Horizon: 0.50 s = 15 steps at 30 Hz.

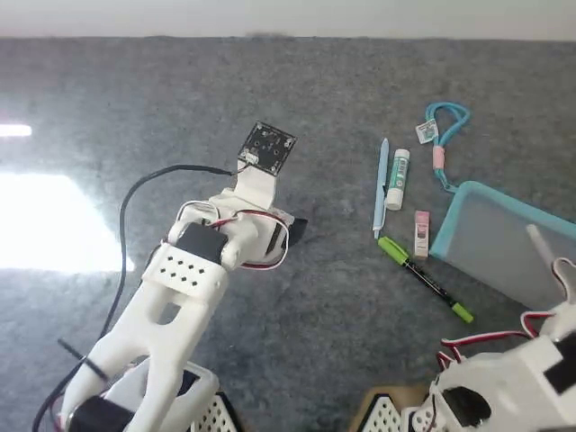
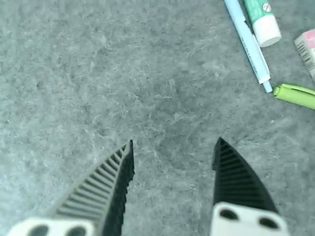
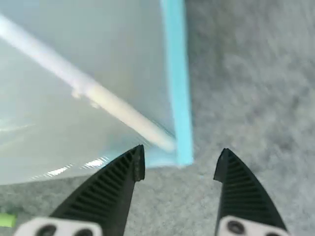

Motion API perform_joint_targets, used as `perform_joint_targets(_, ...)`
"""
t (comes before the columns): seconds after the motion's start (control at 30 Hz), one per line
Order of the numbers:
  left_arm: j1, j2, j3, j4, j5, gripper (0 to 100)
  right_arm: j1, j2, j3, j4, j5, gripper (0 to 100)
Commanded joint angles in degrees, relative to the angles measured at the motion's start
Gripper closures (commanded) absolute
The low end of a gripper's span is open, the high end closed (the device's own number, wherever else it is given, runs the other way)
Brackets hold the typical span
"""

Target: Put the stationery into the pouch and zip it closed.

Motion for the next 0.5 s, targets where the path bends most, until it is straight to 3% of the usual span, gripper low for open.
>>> perform_joint_targets(0.0,0.35,-0.88,1.45,-2.90,0.97,75,-3.03,3.47,-4.22,-0.92,-0.70,76.7)
perform_joint_targets(0.3,0.35,-0.88,3.56,-3.16,0.88,75,-2.07,20.79,-16.88,1.98,-0.88,76.5)
perform_joint_targets(0.47,0.26,-0.88,3.65,-3.08,0.88,75,-7.96,23.60,-19.16,7.87,2.29,76.5)
